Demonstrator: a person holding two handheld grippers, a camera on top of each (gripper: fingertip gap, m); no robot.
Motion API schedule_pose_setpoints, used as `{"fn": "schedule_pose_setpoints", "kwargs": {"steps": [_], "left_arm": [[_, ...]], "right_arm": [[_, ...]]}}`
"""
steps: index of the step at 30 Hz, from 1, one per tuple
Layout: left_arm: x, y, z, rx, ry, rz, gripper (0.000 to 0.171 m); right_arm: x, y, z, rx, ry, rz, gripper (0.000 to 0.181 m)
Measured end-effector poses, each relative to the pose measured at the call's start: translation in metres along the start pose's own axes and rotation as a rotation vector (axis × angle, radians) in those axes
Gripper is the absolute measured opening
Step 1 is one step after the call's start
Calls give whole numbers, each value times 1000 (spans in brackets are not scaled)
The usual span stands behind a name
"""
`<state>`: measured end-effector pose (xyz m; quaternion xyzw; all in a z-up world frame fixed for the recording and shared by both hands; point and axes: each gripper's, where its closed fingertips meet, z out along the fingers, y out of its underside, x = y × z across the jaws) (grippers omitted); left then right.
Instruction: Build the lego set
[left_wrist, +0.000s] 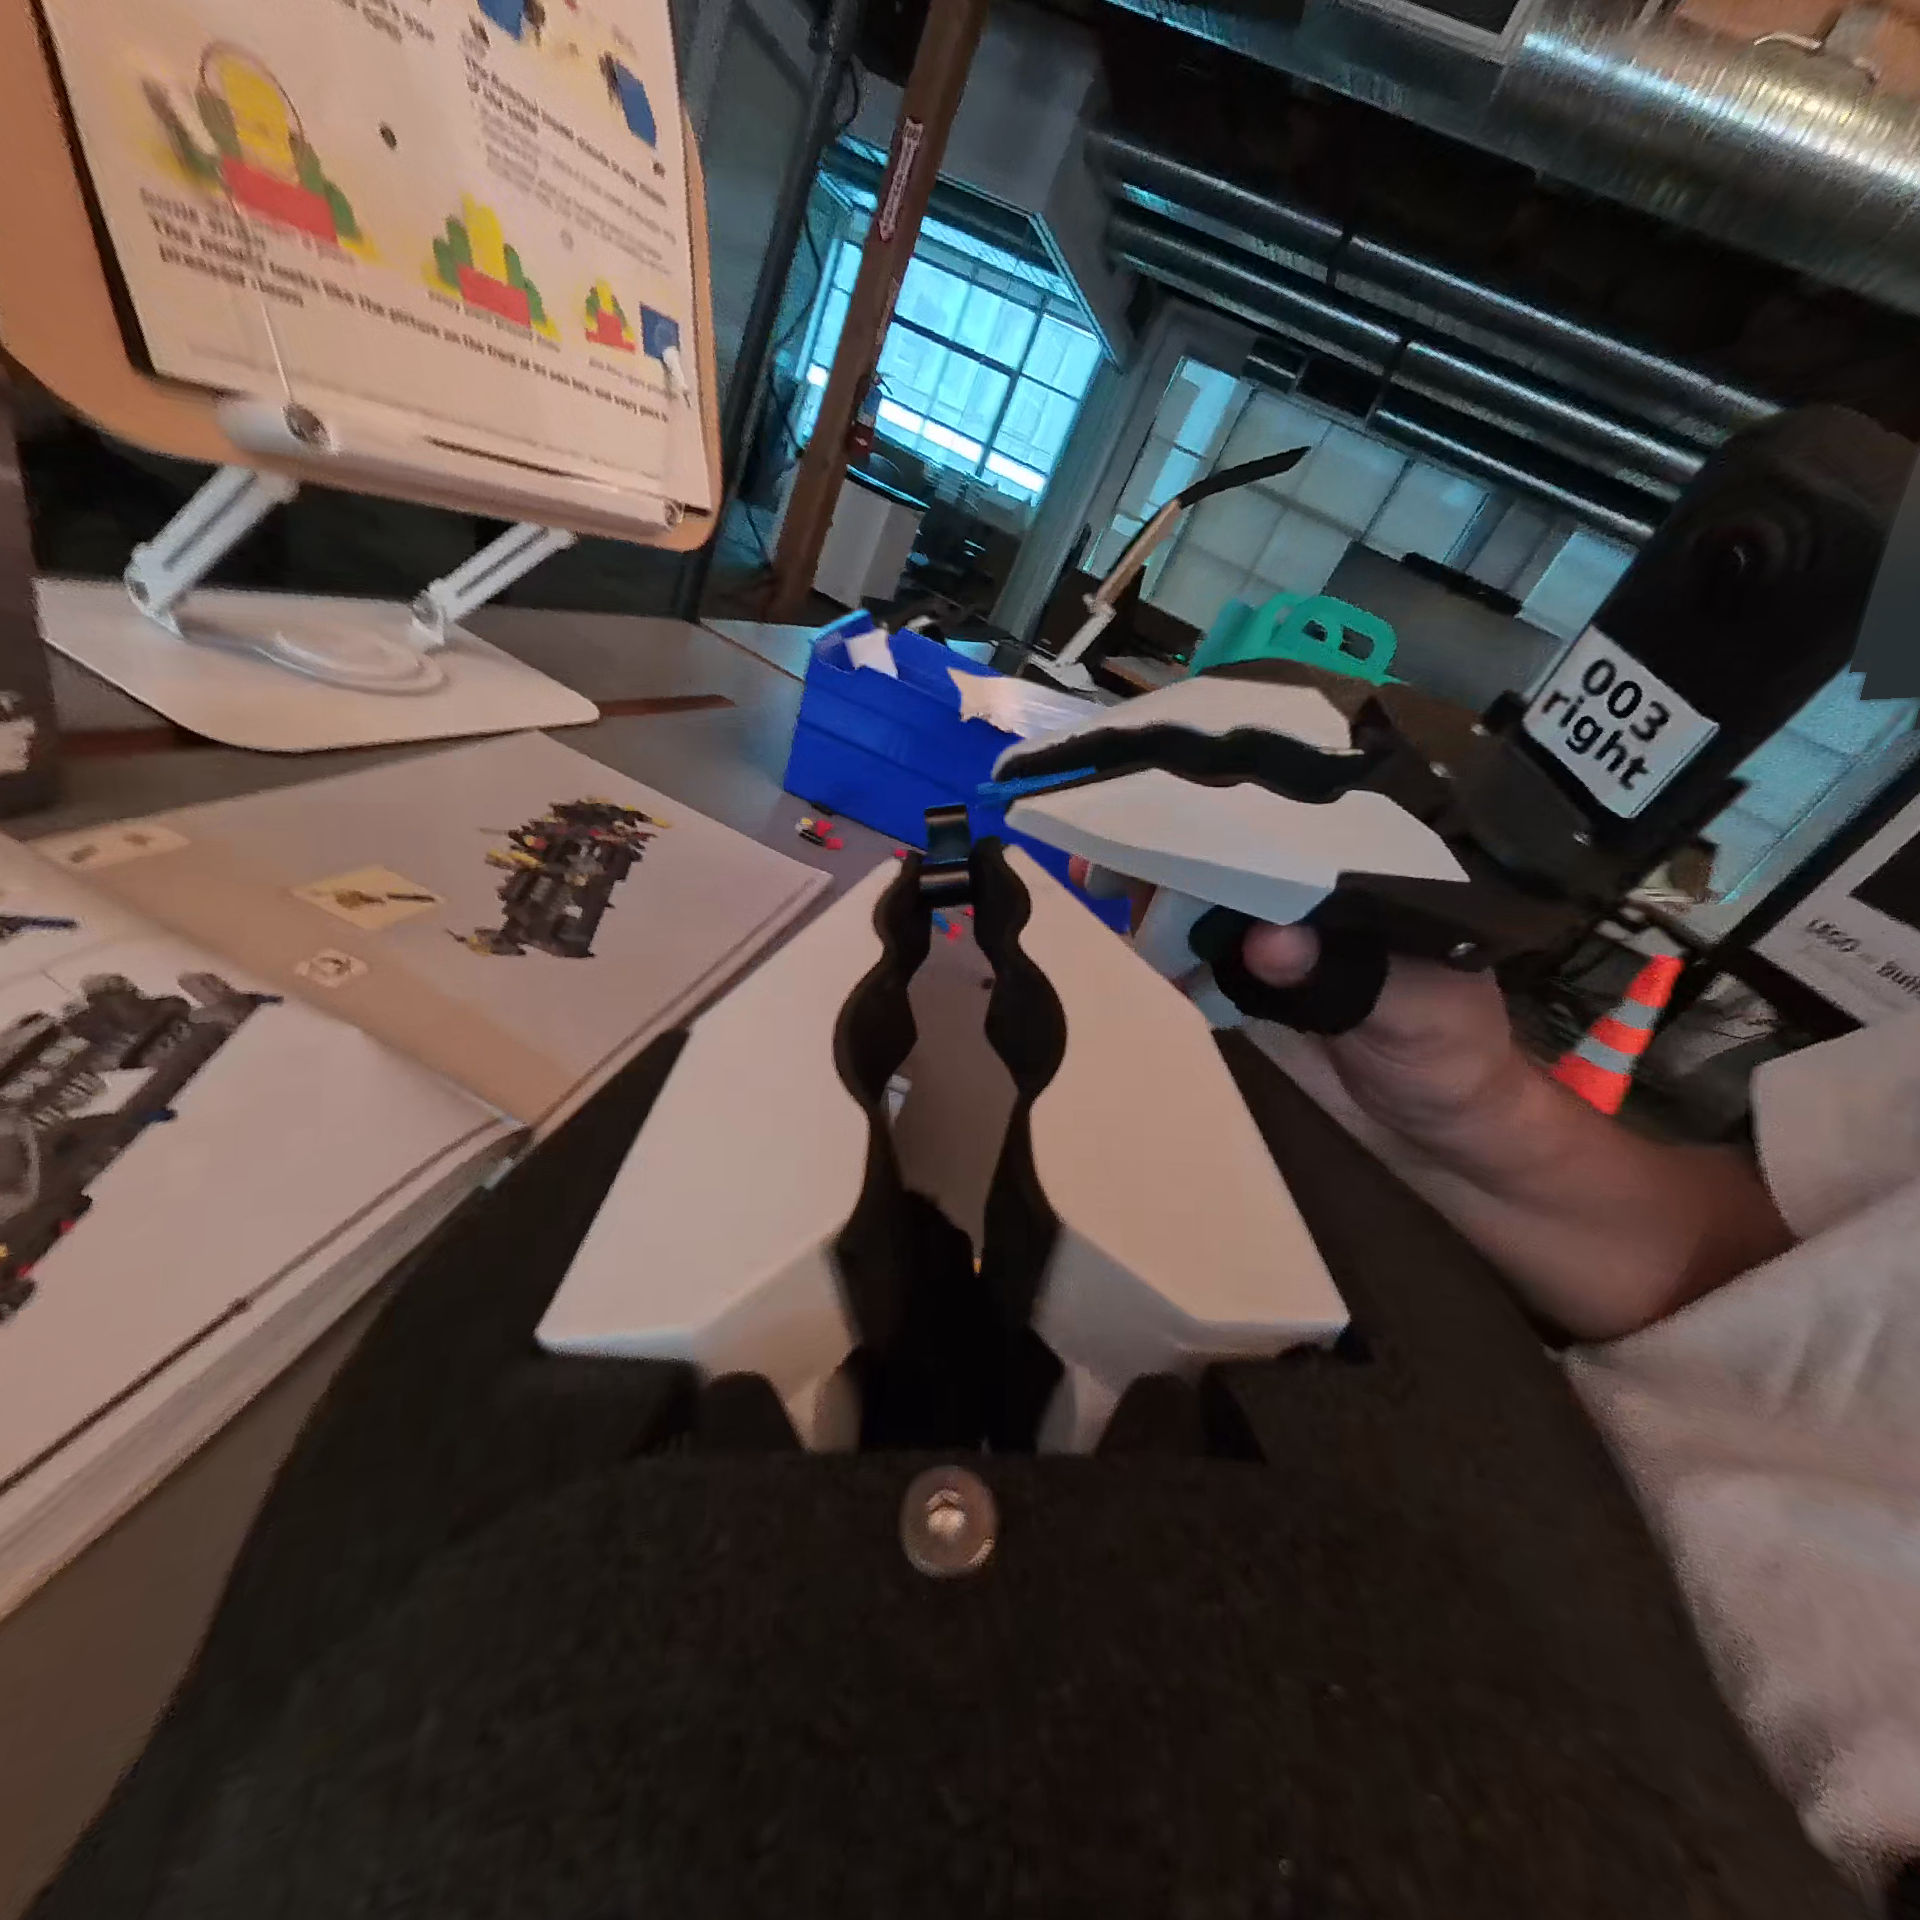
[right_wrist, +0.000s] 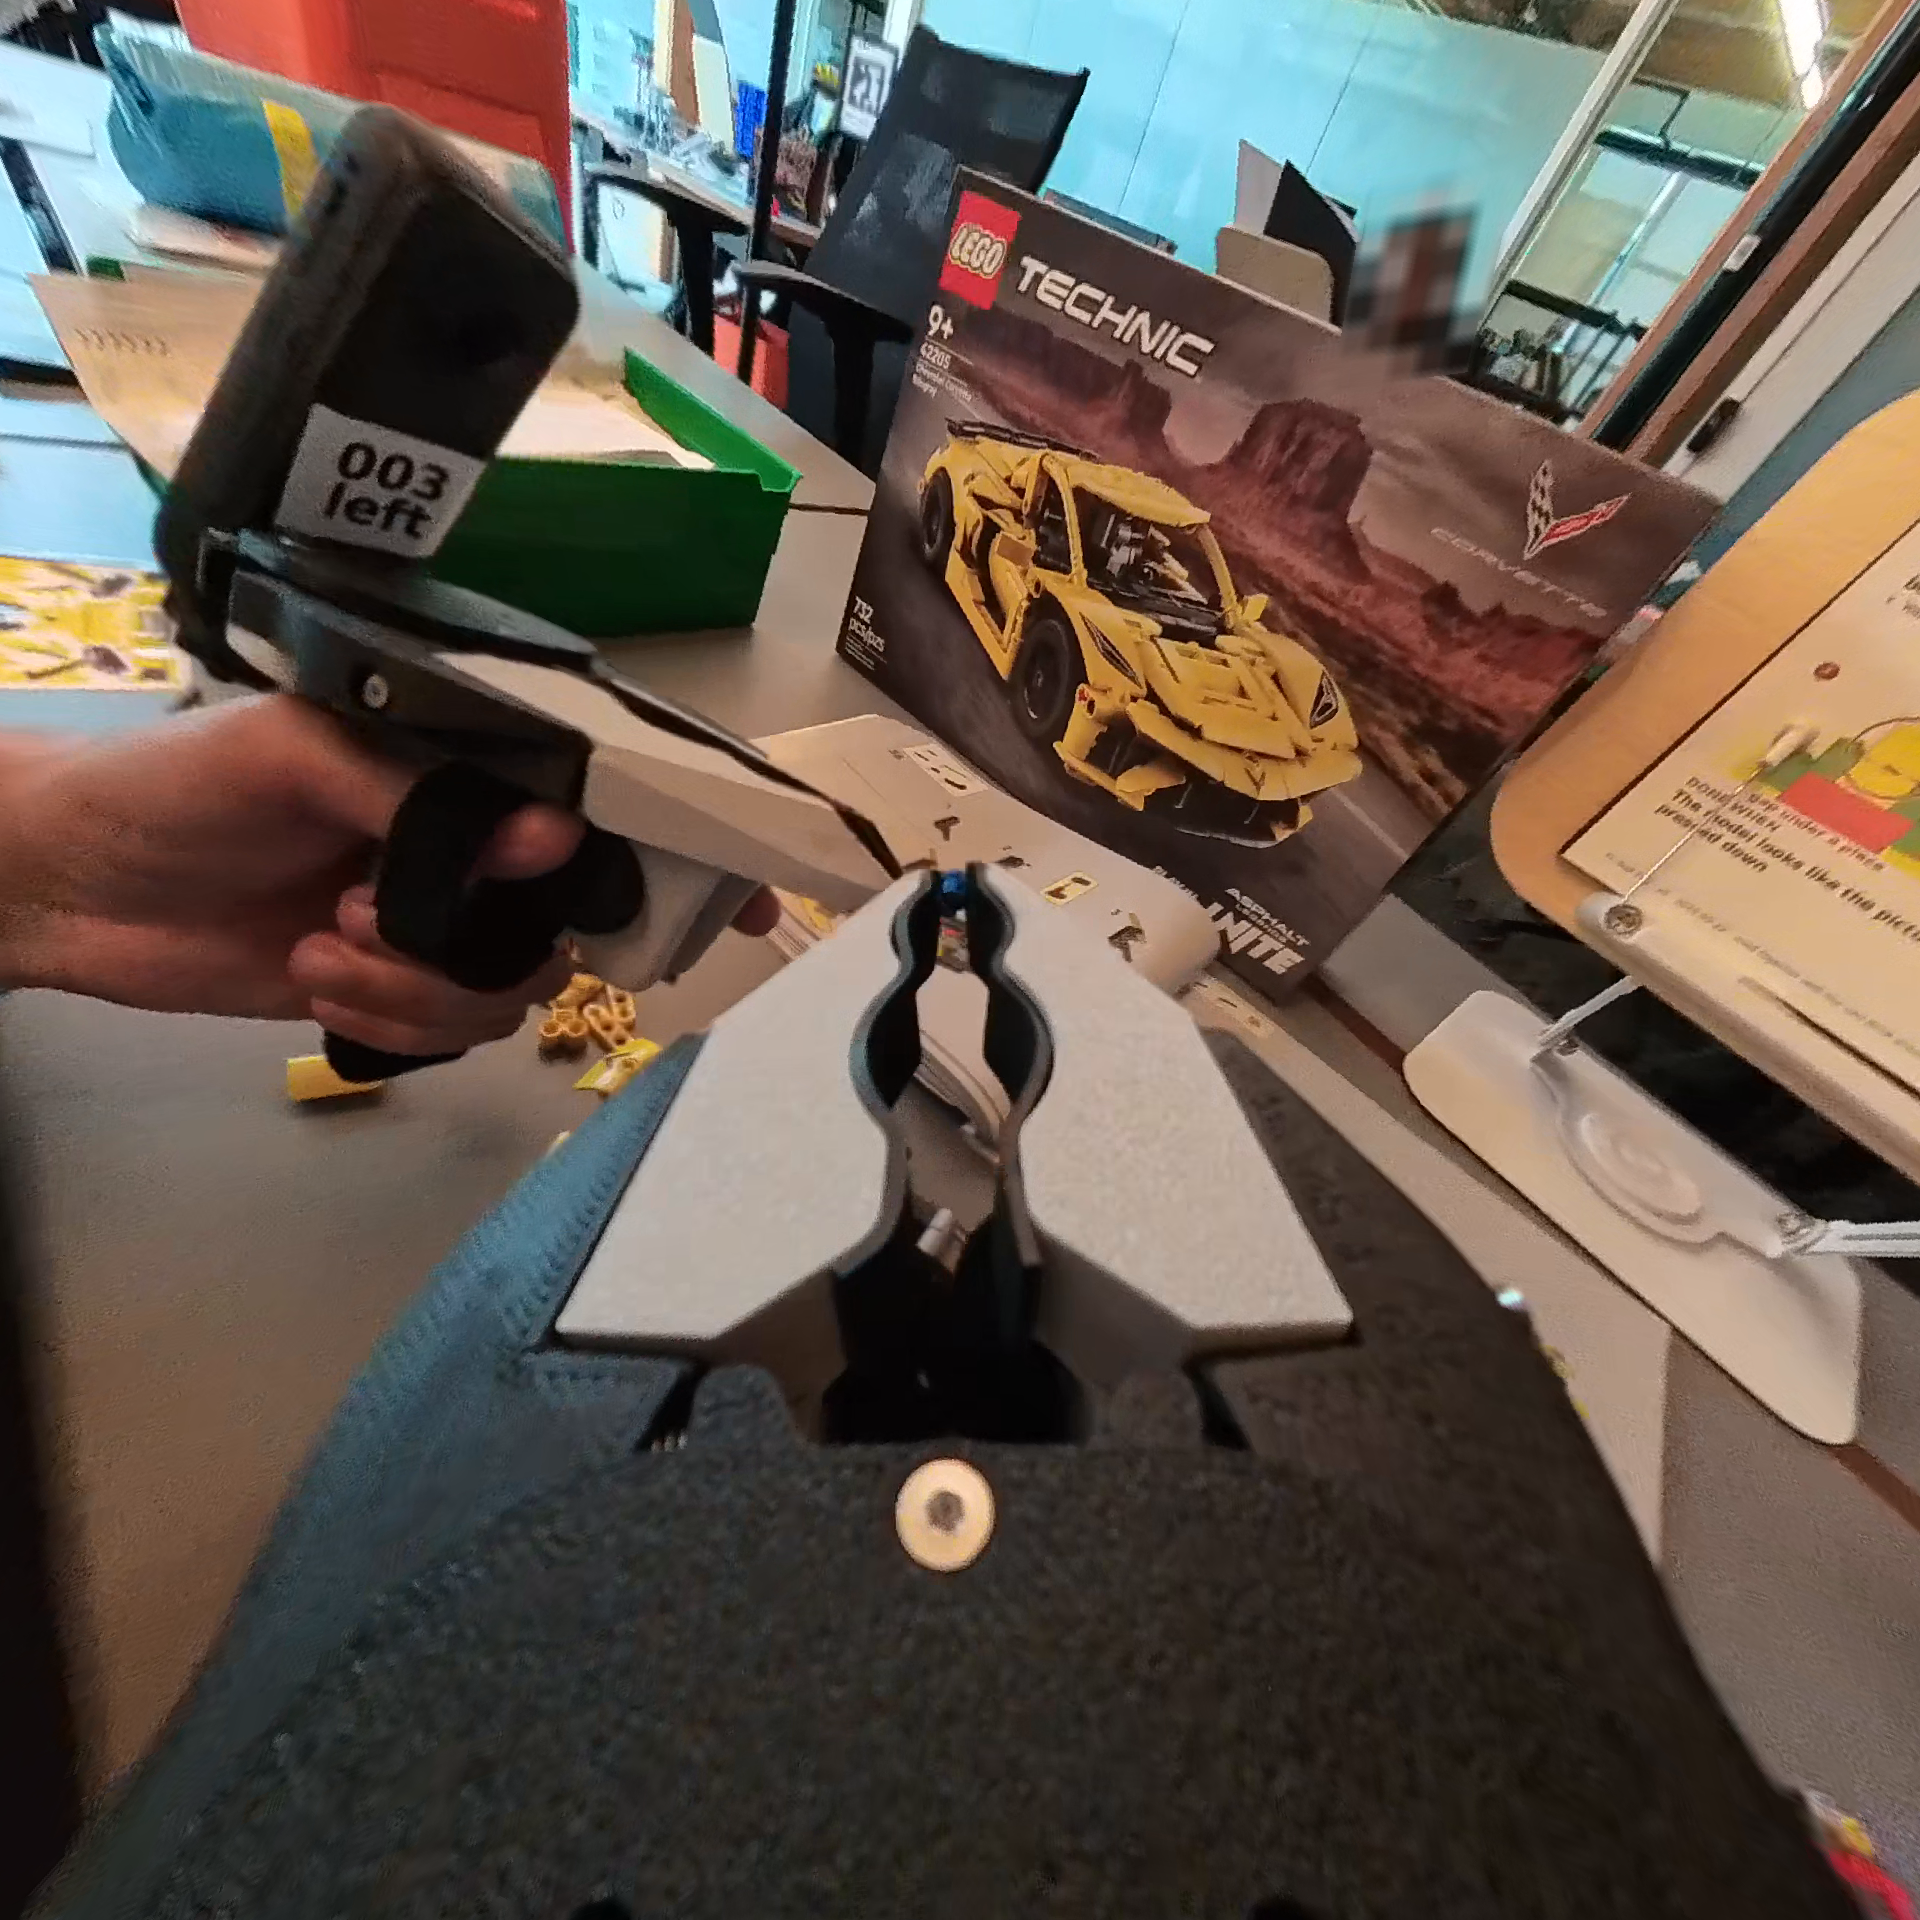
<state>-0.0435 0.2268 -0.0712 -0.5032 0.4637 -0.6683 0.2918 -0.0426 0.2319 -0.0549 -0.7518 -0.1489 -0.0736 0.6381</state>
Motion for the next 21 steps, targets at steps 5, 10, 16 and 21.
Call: {"fn": "schedule_pose_setpoints", "kwargs": {"steps": [5, 10, 16, 21], "left_arm": [[0, -7, 0, 57, -69, 81, 5], [-3, -8, 1, 77, -132, 133, 5], [-9, -7, 2, 87, -247, 234, 5], [-13, -7, 2, 85, -319, 295, 5]], "right_arm": [[-2, -3, 1, 50, -3, 91, 4], [2, -1, 3, 99, 13, 202, 4], [5, -3, 8, 154, -7, 337, 3], [4, -4, 10, 165, -22, 380, 3]]}}
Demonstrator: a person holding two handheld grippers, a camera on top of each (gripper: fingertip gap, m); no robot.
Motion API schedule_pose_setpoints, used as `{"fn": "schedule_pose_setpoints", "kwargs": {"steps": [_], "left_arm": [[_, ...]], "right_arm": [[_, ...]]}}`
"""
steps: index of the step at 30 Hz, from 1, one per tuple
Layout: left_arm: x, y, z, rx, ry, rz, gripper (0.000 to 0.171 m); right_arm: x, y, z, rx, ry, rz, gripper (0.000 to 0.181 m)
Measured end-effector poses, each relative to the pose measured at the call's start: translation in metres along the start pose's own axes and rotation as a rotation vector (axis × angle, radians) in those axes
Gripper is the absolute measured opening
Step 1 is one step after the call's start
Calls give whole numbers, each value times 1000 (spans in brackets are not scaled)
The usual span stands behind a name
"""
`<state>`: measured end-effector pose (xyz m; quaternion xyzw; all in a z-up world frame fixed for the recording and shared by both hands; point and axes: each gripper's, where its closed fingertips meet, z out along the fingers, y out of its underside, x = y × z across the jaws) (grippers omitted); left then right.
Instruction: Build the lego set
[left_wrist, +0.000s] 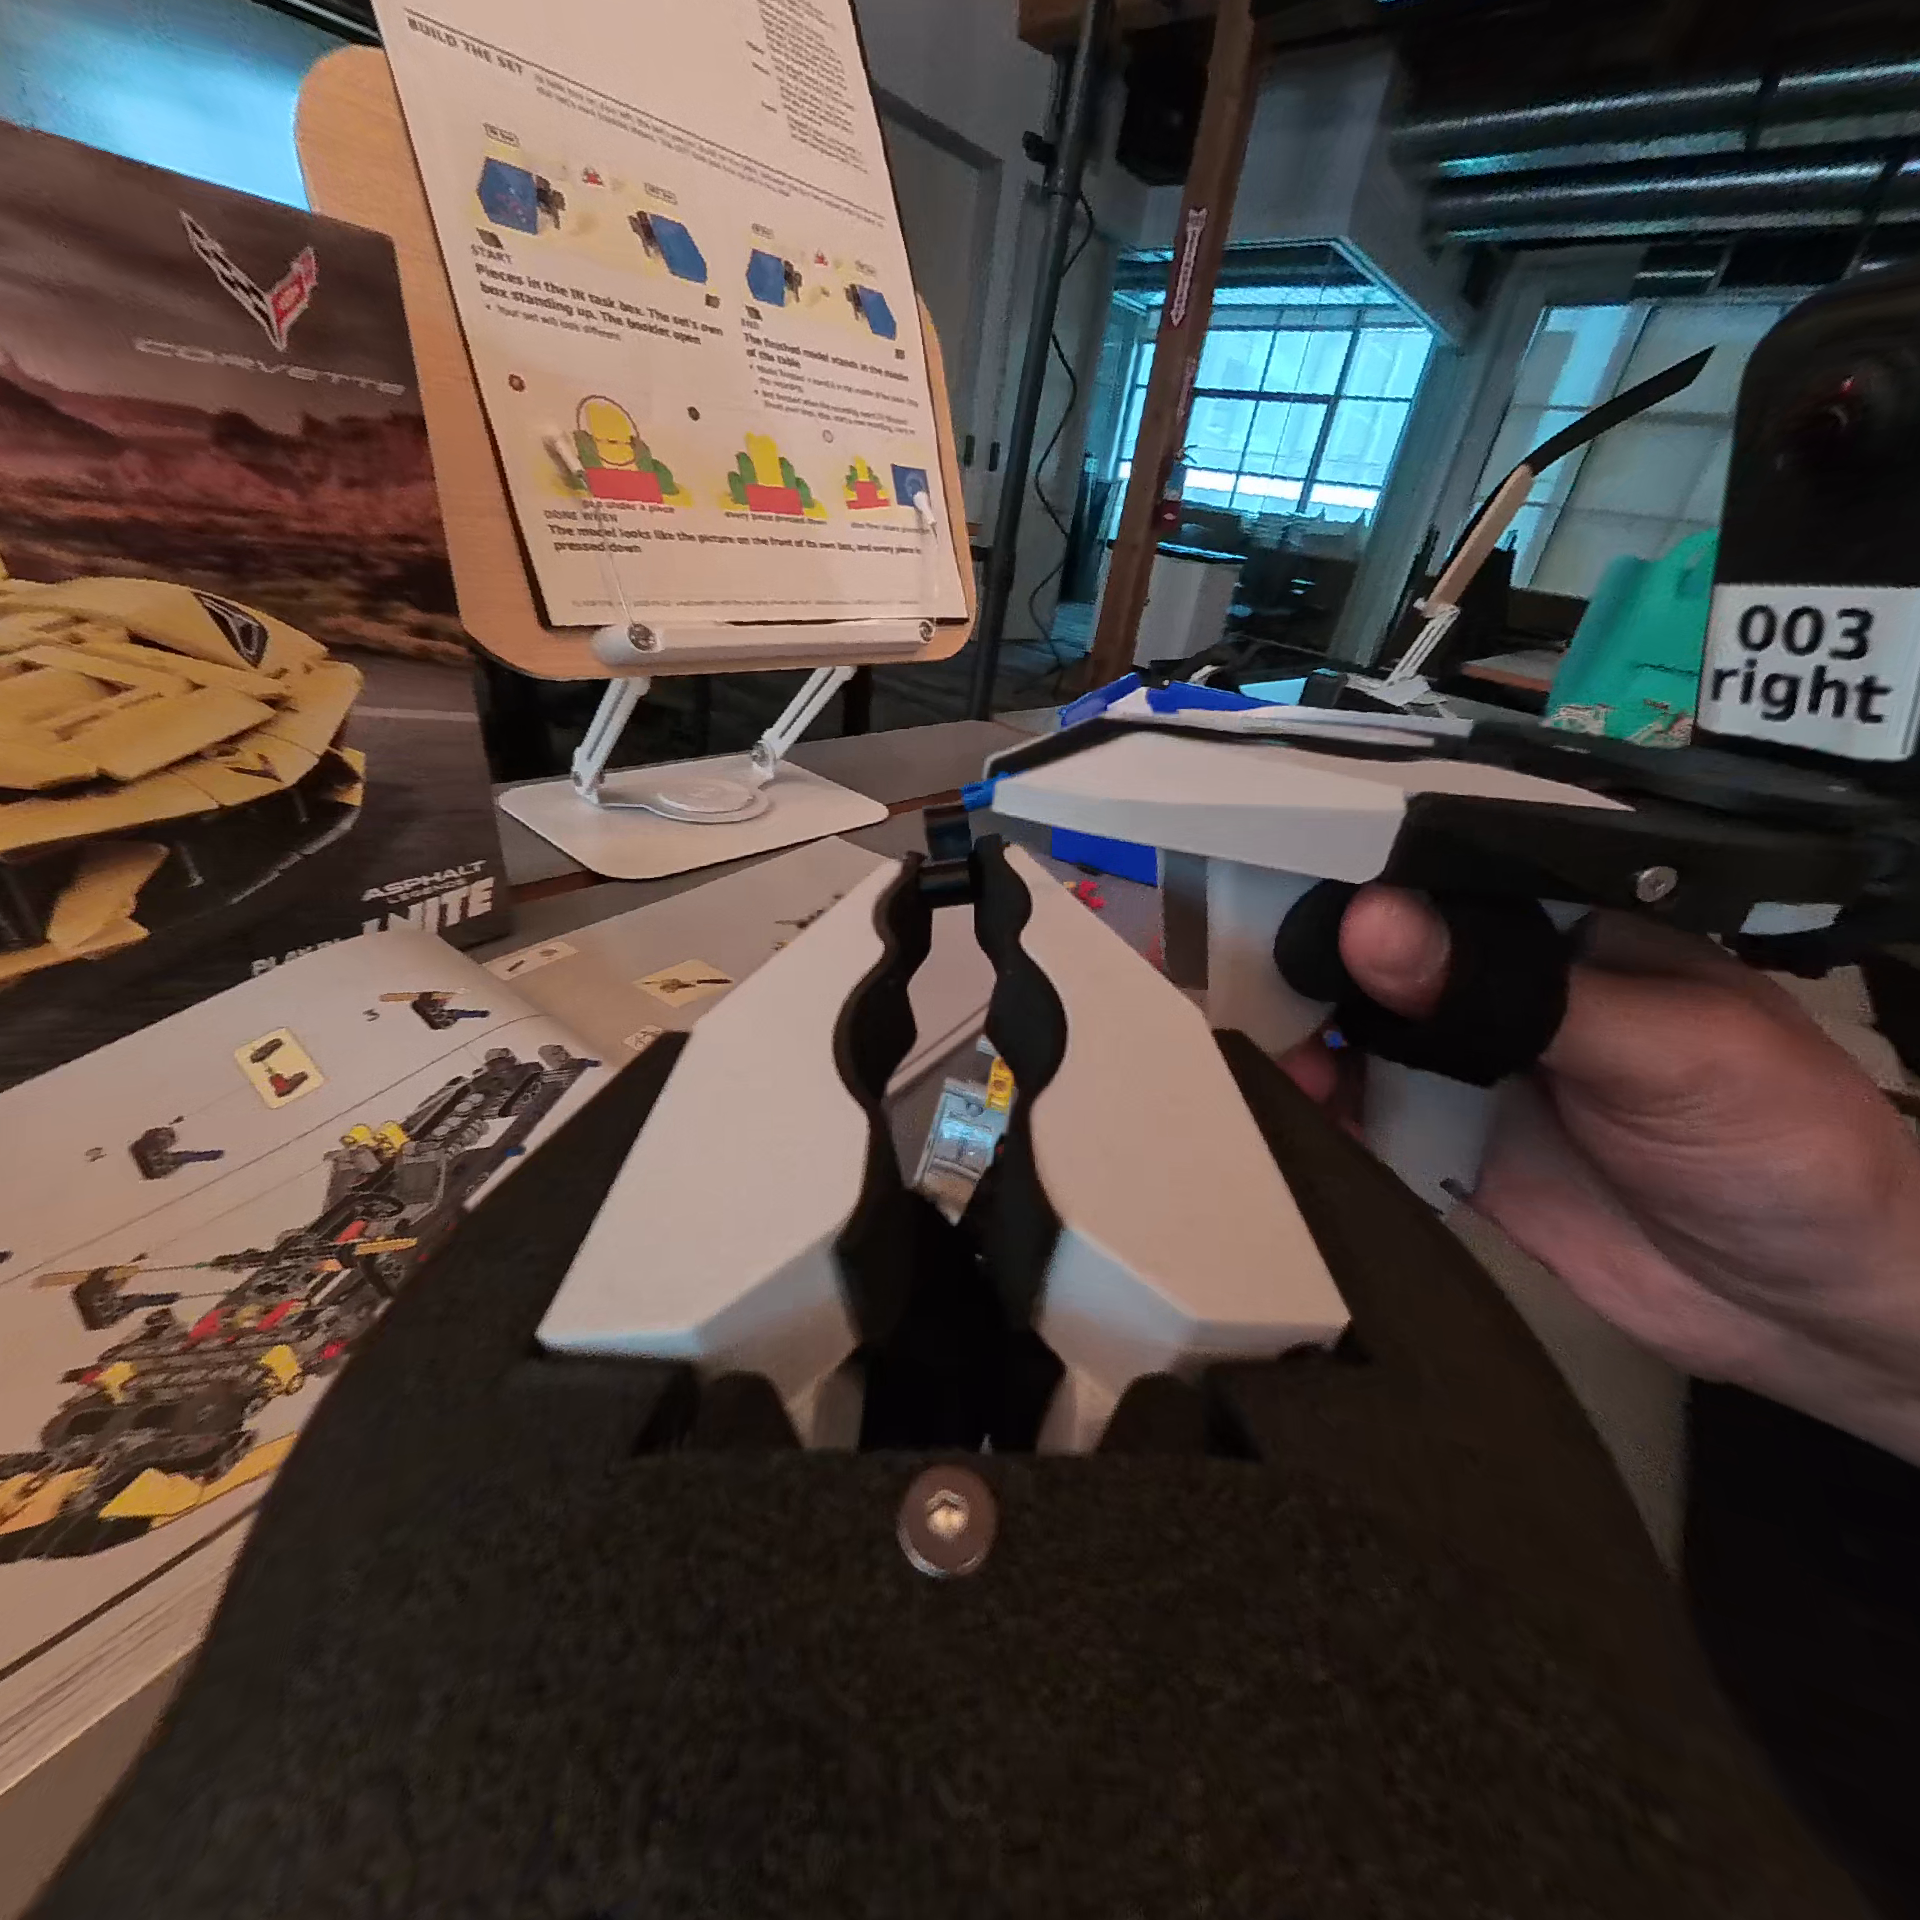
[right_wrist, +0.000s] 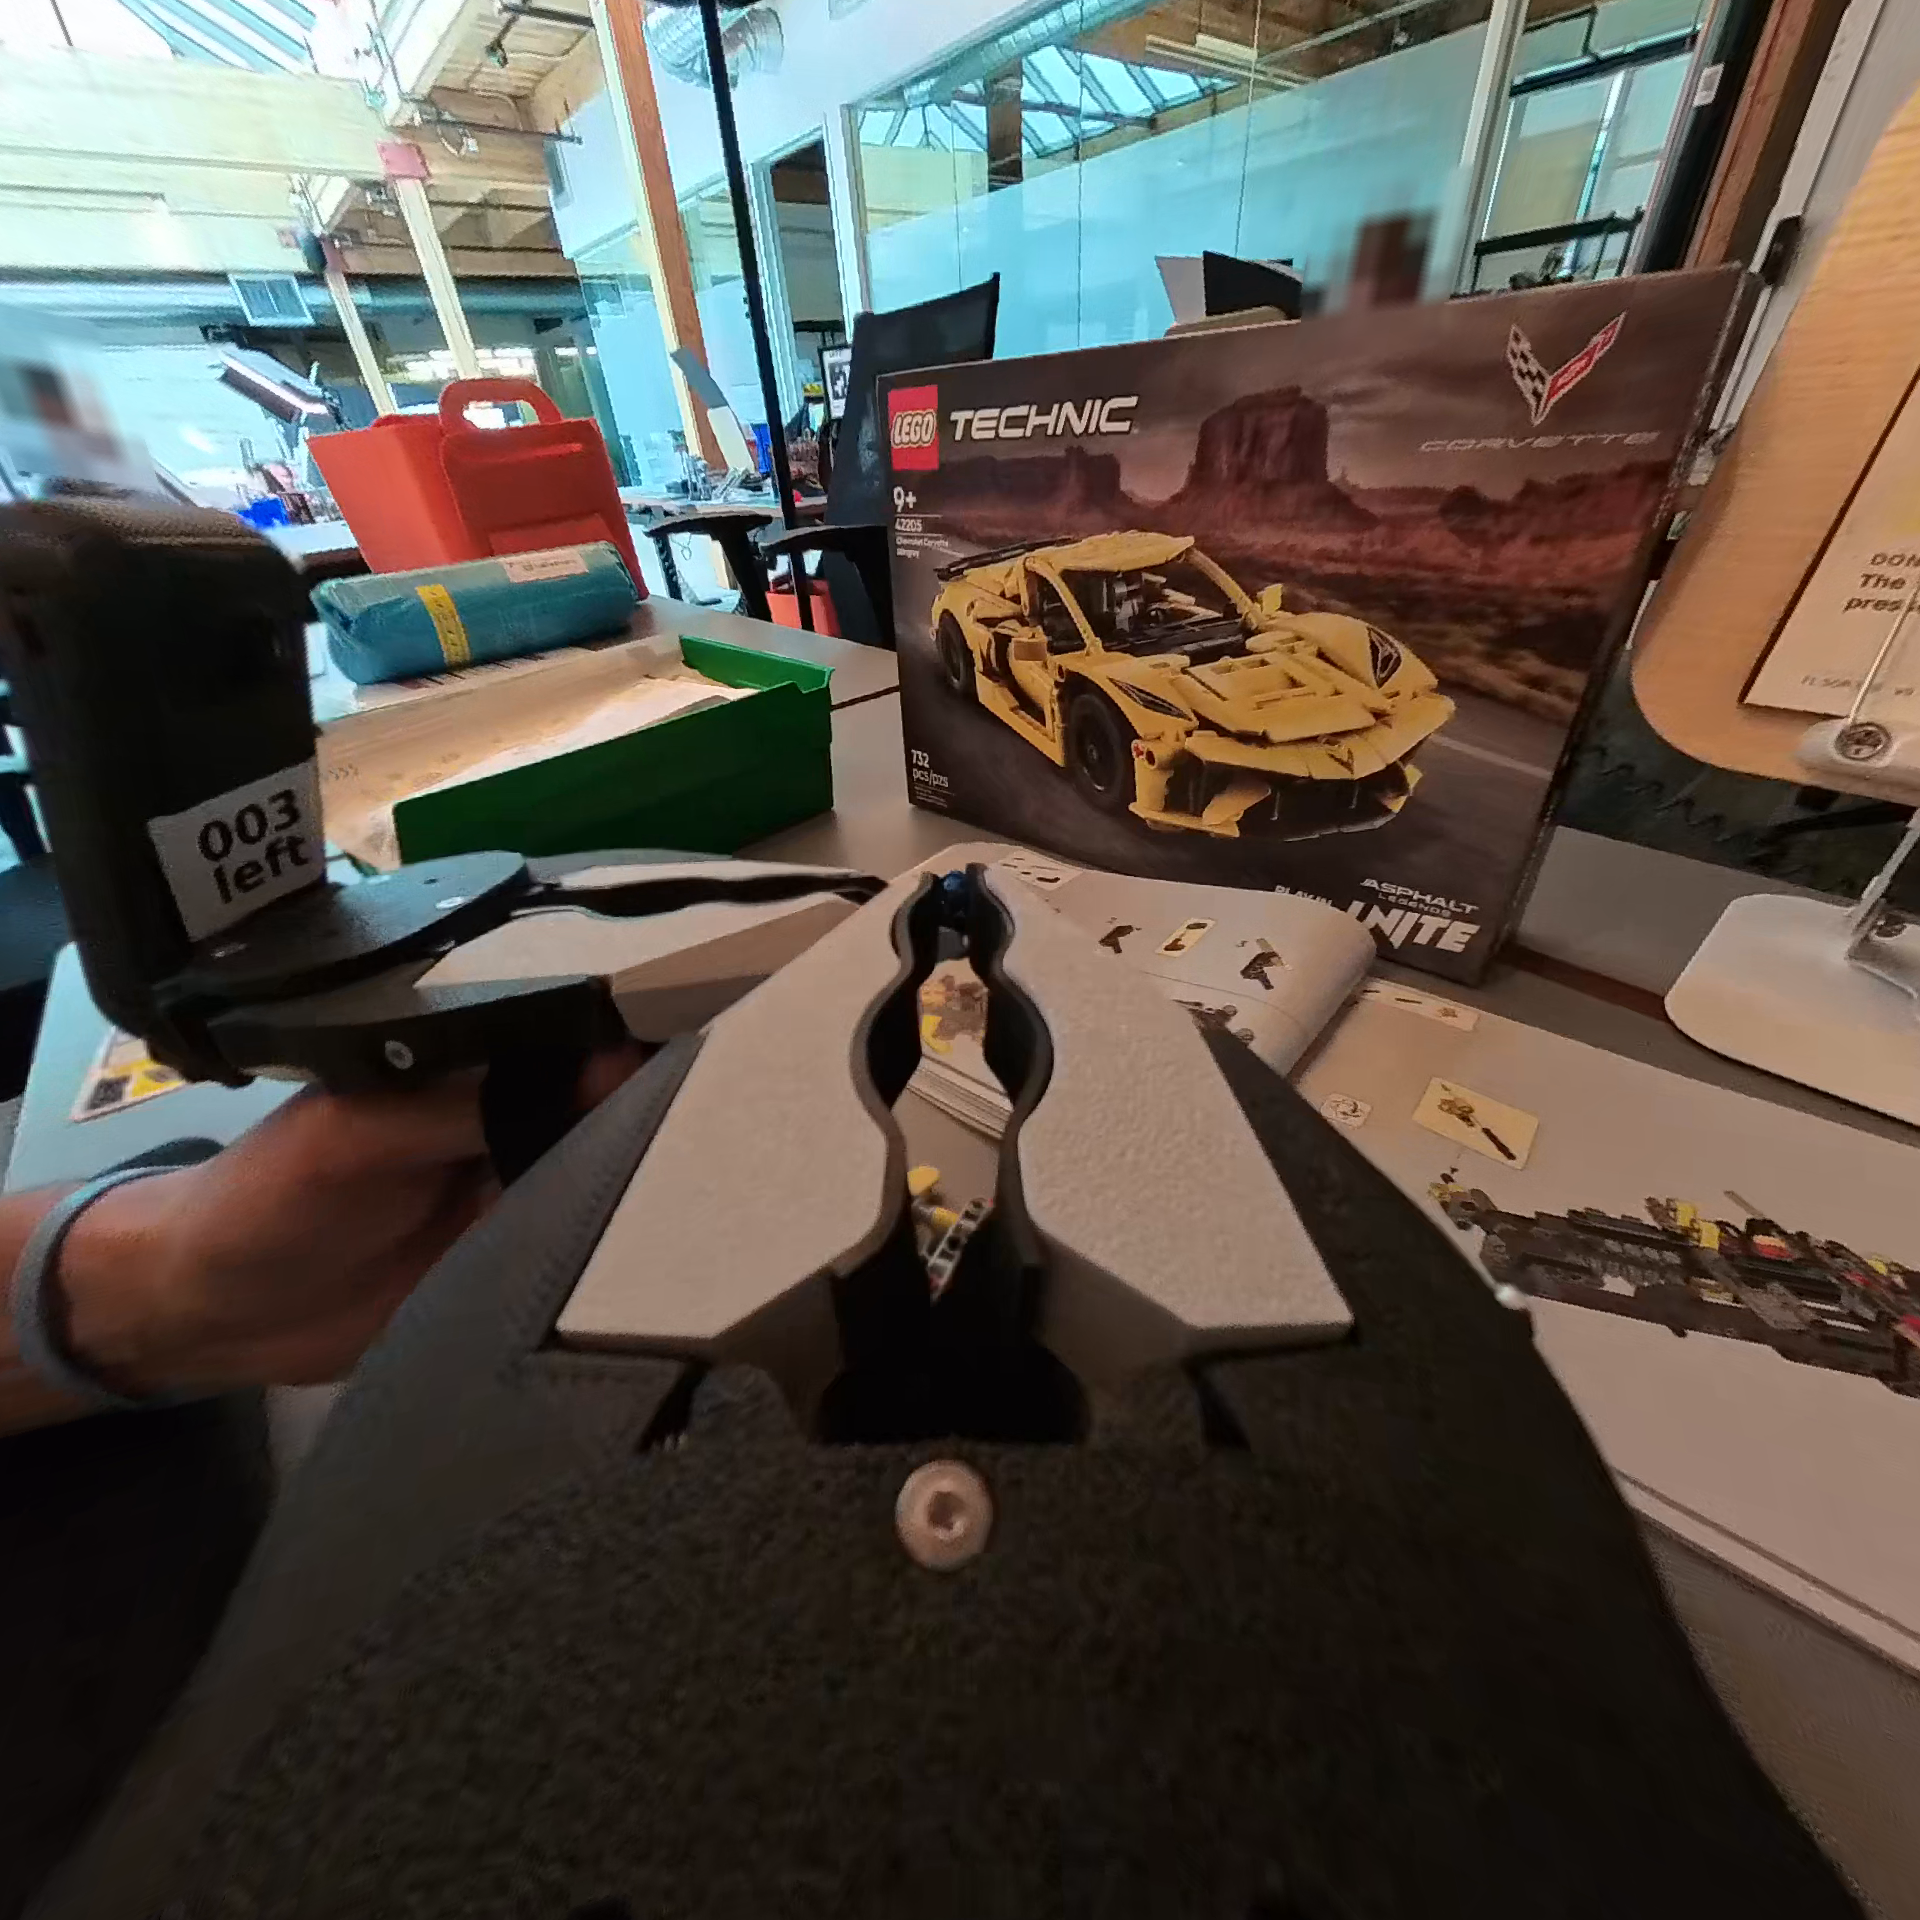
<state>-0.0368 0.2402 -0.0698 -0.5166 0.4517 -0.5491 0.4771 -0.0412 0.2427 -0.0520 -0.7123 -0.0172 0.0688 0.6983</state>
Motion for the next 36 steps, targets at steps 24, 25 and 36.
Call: {"fn": "schedule_pose_setpoints", "kwargs": {"steps": [24, 25, 36], "left_arm": [[-5, 2, 0, -1, -96, 103, 5], [-5, 2, 0, 3, -104, 115, 5], [-3, -4, -4, 31, -182, 231, 5]], "right_arm": [[4, 9, 1, 70, 10, 148, 3], [4, 8, 2, 76, 7, 149, 3], [-1, 4, 2, 195, -75, 352, 2]]}}
